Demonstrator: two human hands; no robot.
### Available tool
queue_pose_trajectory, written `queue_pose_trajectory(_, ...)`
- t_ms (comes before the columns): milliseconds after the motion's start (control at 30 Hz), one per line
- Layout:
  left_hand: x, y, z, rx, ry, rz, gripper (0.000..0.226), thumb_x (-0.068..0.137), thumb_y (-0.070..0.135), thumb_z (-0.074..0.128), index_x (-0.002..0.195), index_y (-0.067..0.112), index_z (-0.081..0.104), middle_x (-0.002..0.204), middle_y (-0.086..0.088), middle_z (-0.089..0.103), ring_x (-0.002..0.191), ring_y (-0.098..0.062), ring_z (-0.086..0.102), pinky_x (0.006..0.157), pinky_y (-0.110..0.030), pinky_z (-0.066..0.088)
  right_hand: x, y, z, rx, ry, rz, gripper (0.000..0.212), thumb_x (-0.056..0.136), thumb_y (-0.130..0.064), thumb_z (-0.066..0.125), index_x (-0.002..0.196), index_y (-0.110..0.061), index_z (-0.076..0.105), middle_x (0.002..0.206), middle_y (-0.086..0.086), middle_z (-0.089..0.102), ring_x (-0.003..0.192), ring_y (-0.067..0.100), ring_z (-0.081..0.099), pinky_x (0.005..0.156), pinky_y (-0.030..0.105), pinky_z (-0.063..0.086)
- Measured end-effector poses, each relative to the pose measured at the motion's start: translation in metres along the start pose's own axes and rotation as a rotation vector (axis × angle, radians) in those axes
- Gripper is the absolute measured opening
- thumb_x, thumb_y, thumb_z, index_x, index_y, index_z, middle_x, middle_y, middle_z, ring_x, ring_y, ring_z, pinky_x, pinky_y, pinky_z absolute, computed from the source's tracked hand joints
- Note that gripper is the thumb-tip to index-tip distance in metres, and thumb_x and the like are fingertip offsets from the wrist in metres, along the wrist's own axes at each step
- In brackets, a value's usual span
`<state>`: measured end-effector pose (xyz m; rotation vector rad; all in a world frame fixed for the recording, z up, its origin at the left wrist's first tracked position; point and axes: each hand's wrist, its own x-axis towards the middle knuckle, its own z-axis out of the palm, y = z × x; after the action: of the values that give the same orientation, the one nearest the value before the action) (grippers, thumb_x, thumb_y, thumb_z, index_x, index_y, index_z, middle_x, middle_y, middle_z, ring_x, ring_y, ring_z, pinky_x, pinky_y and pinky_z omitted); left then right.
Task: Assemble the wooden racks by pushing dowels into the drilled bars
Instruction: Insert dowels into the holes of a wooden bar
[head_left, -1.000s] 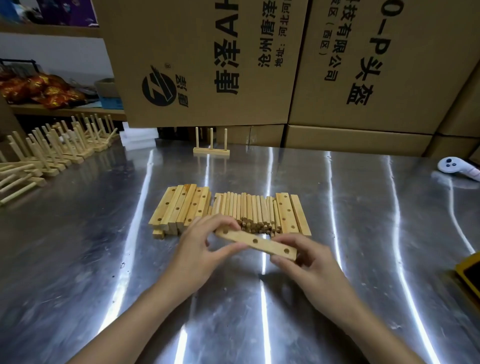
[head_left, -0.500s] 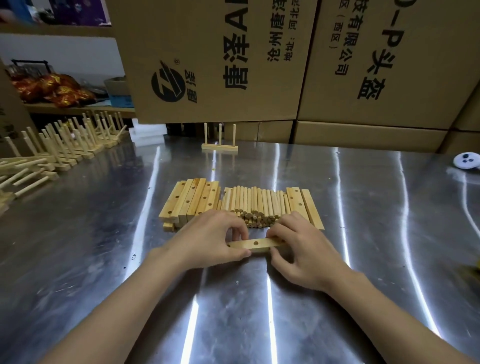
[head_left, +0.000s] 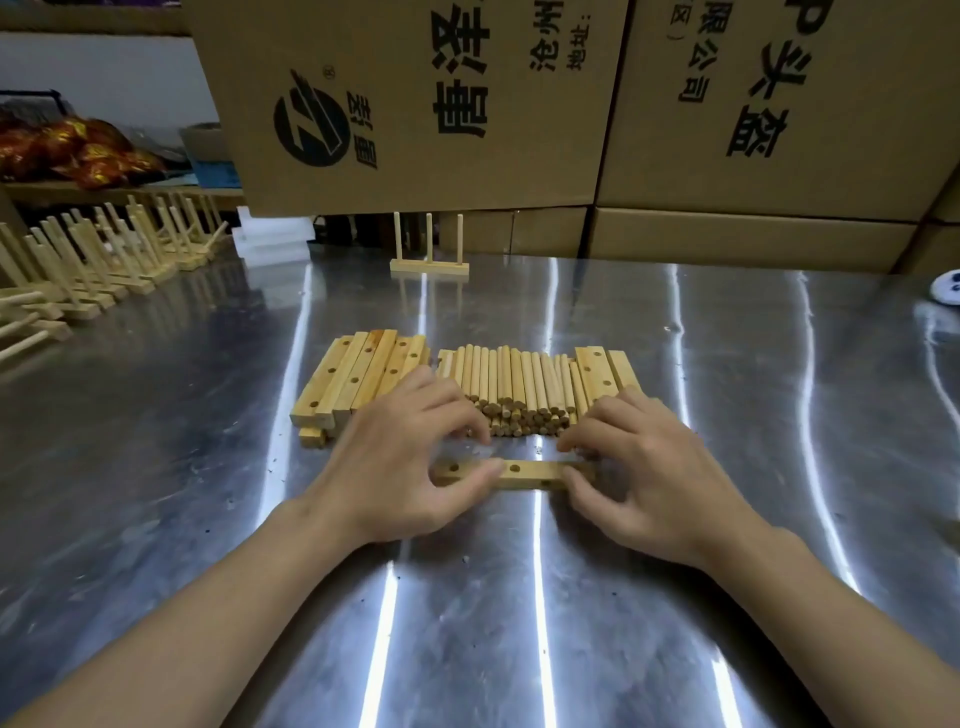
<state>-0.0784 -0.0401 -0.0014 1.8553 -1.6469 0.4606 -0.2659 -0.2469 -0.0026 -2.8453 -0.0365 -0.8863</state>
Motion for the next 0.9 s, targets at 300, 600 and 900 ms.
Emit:
queue_pose_trajectory(300, 0.000, -0.013, -0.011, -0.098, 0.556, -0.257, 0.058, 0.093, -0.002, 0.065, 0.045, 0.001, 0.033, 0.042, -0.009, 0.032, 0.039, -0.029, 0.034, 0.047, -0.031, 0.030, 0.000, 0.013, 0.001, 0.049, 0.352, 0.151, 0.017, 0.089, -0.021, 0.057, 0.074, -0.014, 0.054, 0.076, -0.005, 0.048, 0.076, 0.022, 0.043, 0.069, 0.038, 0.041)
queue_pose_trajectory(600, -0.002, -0.026, -0.014, -0.073, 0.601, -0.266, 0.061, 0.100, 0.002, 0.063, 0.045, 0.001, 0.038, 0.040, -0.009, 0.035, 0.036, -0.030, 0.038, 0.041, -0.040, 0.034, -0.001, 0.026, 0.013, -0.022, 0.404, 0.318, 0.012, 0.090, -0.025, 0.067, 0.101, -0.025, 0.072, 0.100, -0.012, 0.055, 0.101, 0.012, 0.042, 0.089, 0.030, 0.033)
queue_pose_trajectory(900, 0.001, -0.017, -0.007, -0.083, 0.522, -0.214, 0.062, 0.098, 0.003, 0.065, 0.046, 0.006, 0.031, 0.041, -0.007, 0.029, 0.036, -0.029, 0.033, 0.040, -0.045, 0.035, 0.001, 0.016, 0.018, -0.186, 0.122, 0.313, 0.042, 0.093, -0.050, 0.061, 0.127, -0.031, 0.075, 0.142, -0.009, 0.055, 0.140, 0.021, 0.039, 0.104, 0.036, 0.024)
